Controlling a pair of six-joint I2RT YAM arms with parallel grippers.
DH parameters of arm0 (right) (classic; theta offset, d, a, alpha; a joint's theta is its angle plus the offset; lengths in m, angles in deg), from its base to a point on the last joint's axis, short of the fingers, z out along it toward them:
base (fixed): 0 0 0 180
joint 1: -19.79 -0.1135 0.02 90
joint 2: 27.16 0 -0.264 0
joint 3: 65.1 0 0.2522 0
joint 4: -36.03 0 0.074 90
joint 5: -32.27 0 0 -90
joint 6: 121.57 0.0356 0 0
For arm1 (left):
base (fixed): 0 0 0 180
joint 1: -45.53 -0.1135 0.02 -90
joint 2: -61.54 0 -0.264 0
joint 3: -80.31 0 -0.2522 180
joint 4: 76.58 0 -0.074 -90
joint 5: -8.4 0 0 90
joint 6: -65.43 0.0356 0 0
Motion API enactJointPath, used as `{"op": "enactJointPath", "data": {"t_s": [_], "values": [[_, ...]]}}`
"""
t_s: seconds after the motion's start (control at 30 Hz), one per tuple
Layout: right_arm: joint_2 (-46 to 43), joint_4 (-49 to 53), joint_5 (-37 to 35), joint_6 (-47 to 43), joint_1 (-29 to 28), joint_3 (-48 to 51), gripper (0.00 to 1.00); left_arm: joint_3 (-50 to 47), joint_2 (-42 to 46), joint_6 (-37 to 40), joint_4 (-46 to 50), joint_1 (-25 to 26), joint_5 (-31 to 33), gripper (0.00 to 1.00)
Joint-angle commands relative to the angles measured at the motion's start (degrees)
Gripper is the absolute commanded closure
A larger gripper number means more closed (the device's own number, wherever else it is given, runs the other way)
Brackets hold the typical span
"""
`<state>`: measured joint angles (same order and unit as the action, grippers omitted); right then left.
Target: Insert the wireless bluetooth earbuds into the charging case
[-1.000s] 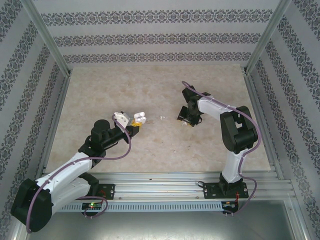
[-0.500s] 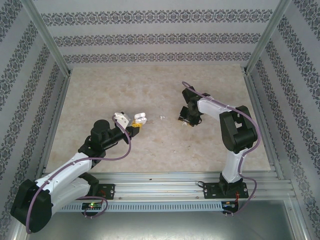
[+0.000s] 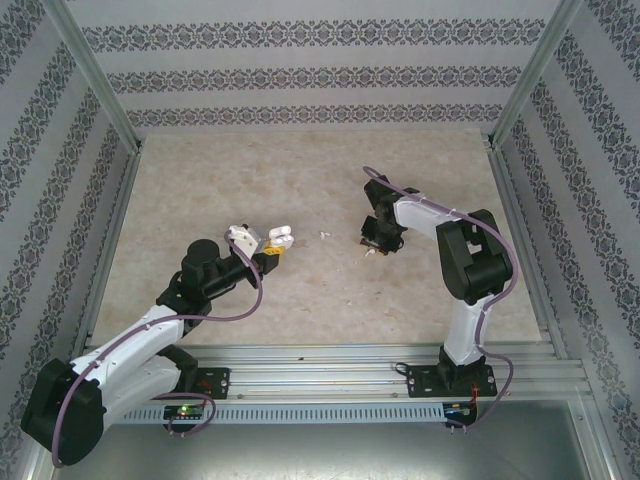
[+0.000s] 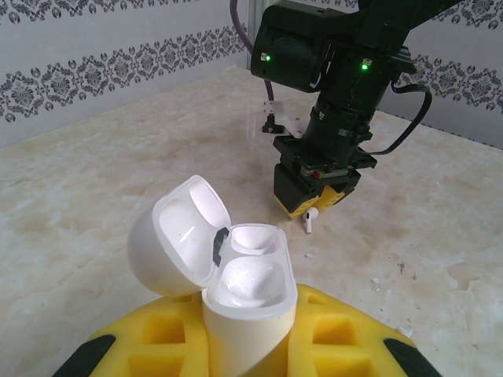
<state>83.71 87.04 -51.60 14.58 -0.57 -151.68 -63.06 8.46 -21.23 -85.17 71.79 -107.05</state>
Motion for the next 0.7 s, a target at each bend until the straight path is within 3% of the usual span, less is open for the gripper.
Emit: {"op": "enactJointPath", "data": {"t_s": [0.0,0.33,0.67], "values": [[2.3,0.3,-0.2,-2.5,-0.6,-2.1,0.72,1.5,0.7,1.5,0.9,0.6,-1.3,1.00],[-0.7,3.0,-1.5,-5.3,-3.0,-3.5,0.60,1.6,1.0,1.6,1.2,0.6,-1.4,1.00],[-3.7,1.0,-0.6,-5.0,-0.8,0.3,0.59,1.1,2.3,1.1,1.4,0.6,-1.4,1.00]]}}
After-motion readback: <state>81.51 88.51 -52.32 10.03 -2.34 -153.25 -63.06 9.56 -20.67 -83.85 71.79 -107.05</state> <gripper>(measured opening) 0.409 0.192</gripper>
